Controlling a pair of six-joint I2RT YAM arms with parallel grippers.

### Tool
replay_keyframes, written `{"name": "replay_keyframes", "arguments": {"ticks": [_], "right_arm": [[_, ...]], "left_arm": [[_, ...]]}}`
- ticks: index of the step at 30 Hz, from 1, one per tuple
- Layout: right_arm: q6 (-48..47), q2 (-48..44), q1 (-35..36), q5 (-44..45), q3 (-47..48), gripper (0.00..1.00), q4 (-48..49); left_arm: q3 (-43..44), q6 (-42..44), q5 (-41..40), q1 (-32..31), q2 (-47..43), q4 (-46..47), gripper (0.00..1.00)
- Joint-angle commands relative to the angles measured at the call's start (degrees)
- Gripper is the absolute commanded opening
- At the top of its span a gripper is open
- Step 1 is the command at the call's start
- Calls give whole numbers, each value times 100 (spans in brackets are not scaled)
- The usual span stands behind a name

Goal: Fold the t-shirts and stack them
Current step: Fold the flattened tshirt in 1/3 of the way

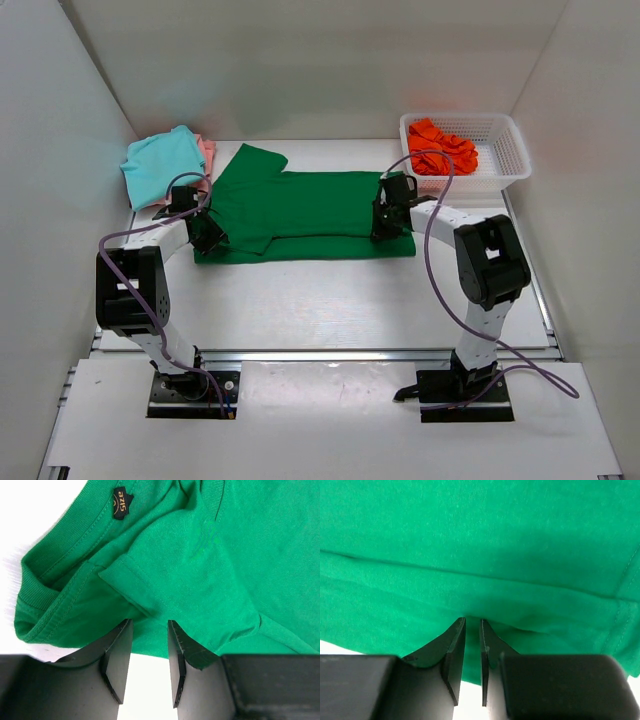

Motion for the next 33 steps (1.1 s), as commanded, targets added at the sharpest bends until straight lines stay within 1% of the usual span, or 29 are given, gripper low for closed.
{"name": "replay_keyframes", "arguments": {"ticks": [1, 4, 7, 9, 11, 16, 18, 21, 23, 26, 28, 31, 33], "right_arm": [[22, 148, -35, -17, 194, 15, 306], [-22, 481, -70, 88, 518, 15, 228], [4, 684, -131, 150, 861, 11, 209], [-13, 781, -105, 237, 1071, 10, 218], [-22, 764, -88, 378, 1204, 11, 357], [-22, 614, -149, 563, 1345, 13, 701], [-22, 641, -175, 580, 1389, 16, 754], [-110, 650, -210, 878, 1416, 21, 763], [-128, 597, -202, 836, 1372, 22, 780], [-137, 325, -228, 660, 934, 20, 815], [-102, -8, -167, 703, 494, 19, 929], [-101, -448, -105, 694, -251, 18, 1131], [-58, -510, -62, 668, -535, 17, 1124]], "left_arm": [[86, 31, 41, 3, -118, 33, 45], [77, 5, 32, 29, -144, 6, 45], [60, -4, -38, 72, -258, -11, 46], [68, -4, -99, 55, -302, 32, 46], [68, 31, -73, 143, -329, -2, 46], [112, -21, -56, 117, -346, 24, 46], [103, 4, -12, 99, -373, 58, 46], [103, -4, -29, 117, -355, 50, 47], [68, -4, -73, 117, -373, 59, 46], [85, 57, -292, 108, -285, -134, 47], [94, 75, -459, 46, -207, -161, 47], [-46, -21, -495, -24, -74, 58, 46], [6, -188, -625, -67, 118, 85, 45]]}}
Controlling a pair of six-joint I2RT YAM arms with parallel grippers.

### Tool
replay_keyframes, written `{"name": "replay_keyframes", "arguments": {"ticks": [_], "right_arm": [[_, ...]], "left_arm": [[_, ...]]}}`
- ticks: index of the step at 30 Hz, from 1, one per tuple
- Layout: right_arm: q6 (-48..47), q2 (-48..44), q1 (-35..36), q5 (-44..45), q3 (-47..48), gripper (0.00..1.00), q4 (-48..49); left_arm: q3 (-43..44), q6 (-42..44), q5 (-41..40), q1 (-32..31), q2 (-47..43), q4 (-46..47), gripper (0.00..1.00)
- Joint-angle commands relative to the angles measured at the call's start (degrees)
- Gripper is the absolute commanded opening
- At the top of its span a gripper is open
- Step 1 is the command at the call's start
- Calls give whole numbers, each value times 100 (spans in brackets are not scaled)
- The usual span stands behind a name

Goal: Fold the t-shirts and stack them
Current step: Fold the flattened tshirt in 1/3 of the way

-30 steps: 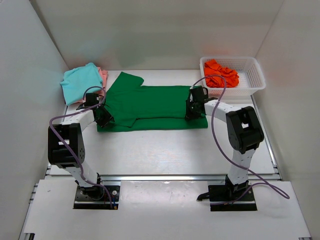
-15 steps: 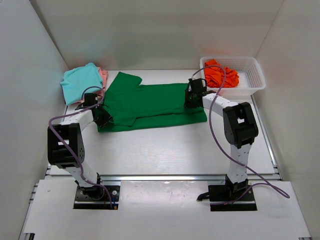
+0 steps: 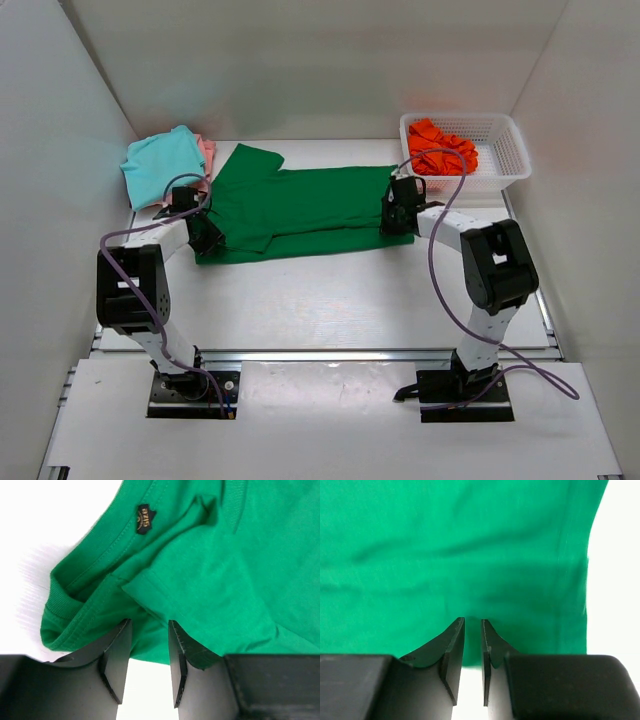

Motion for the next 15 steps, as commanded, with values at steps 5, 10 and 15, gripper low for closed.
{"name": "replay_keyframes", "arguments": {"ticks": [5, 10, 15], "right_arm": [[-49, -253, -66, -233, -666, 15, -181], [91, -532, -154, -331, -982, 10, -761], [460, -1244, 4, -340, -1544, 5, -1491]], "left_arm": [[244, -127, -161, -421, 680, -593, 47], [-510, -180, -108, -475, 92, -585, 47], [-916, 47, -152, -492, -619, -1137, 47]]}}
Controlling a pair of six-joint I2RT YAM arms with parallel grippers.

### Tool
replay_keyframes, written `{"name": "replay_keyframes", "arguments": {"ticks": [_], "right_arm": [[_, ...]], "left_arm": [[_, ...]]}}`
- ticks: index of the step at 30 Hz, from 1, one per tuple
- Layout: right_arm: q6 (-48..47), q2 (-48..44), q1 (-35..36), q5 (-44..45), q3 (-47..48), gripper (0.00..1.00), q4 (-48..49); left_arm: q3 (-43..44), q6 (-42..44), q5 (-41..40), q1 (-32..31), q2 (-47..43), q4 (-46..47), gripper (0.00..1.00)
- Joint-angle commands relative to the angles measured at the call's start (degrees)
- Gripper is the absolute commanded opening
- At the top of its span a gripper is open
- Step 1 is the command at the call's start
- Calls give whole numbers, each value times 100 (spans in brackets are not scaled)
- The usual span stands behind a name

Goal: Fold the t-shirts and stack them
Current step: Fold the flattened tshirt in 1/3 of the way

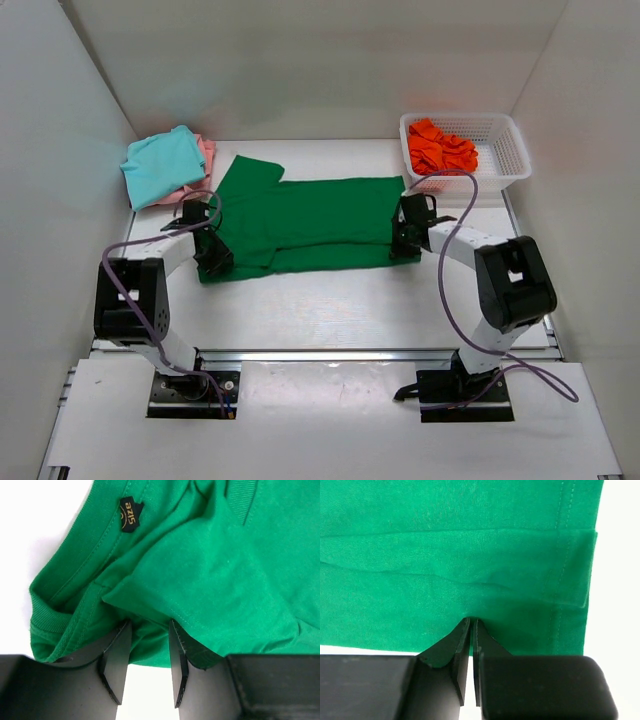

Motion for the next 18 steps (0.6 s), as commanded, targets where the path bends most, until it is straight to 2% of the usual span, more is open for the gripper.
{"name": "replay_keyframes", "arguments": {"ticks": [1, 4, 7, 10, 14, 15, 16, 18], "right_arm": [[240, -502, 161, -38, -457, 5, -1250], [284, -1002, 232, -134, -712, 5, -1778], [301, -1740, 285, -231, -800, 9, -2156], [337, -2531, 223, -336, -791, 14, -2368], [363, -3165, -206, -406, -1010, 19, -2431], [337, -3166, -460, -433, -1081, 17, -2439], [258, -3183, -584, -607, -1186, 8, -2326], [144, -3131, -778, -706, -1256, 0, -2150]], "left_arm": [[-389, 256, 6, -94, -456, -939, 47], [-688, 318, 102, -42, -1166, -1221, 47], [-707, 257, 199, -24, -1949, -1466, 48], [-189, 292, 111, -234, -2101, -1801, 50], [102, -146, 383, -323, -2338, -1591, 49], [59, -200, 444, -297, -2321, -1477, 47], [93, -209, 506, -279, -2321, -1398, 48], [233, -210, 541, -278, -2207, -1423, 48]]}}
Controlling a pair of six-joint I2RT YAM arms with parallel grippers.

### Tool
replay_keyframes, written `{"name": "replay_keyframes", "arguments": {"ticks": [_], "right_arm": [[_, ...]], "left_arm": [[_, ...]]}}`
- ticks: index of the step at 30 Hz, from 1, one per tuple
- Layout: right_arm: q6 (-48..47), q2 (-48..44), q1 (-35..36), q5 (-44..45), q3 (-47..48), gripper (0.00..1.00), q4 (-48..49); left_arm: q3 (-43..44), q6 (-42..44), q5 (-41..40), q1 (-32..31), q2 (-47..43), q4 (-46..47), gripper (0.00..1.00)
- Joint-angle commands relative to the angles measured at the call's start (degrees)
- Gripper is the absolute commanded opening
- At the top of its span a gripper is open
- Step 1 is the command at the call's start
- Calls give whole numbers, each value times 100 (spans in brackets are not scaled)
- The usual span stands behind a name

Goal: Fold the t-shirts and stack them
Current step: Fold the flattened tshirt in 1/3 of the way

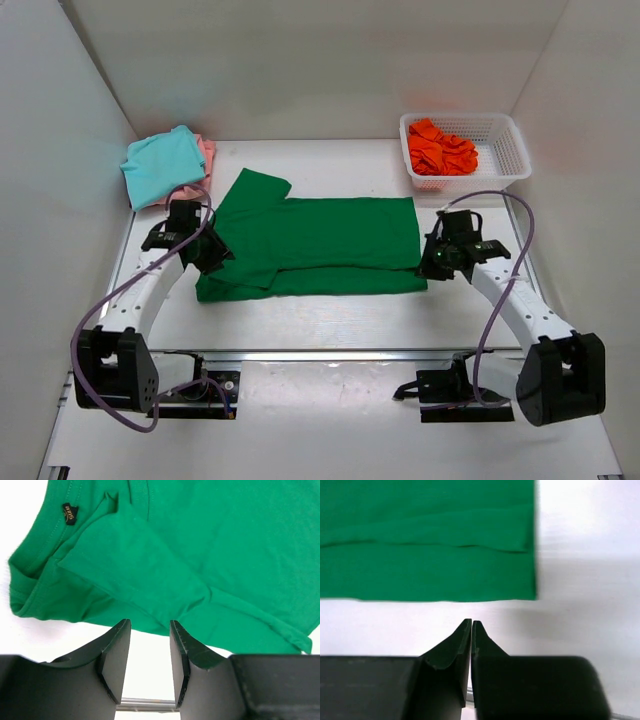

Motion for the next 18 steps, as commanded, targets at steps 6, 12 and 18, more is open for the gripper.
{"name": "replay_keyframes", "arguments": {"ticks": [6, 12, 18], "right_arm": [[-119, 464, -276, -159, -421, 0, 679], [-40, 772, -496, -150, -632, 0, 1119], [-75, 1194, -654, -220, -492, 0, 1436]], "left_arm": [[429, -82, 187, 14, 187, 67, 47], [482, -39, 258, -39, 301, 76, 47], [517, -12, 231, -38, 424, 67, 48]]}}
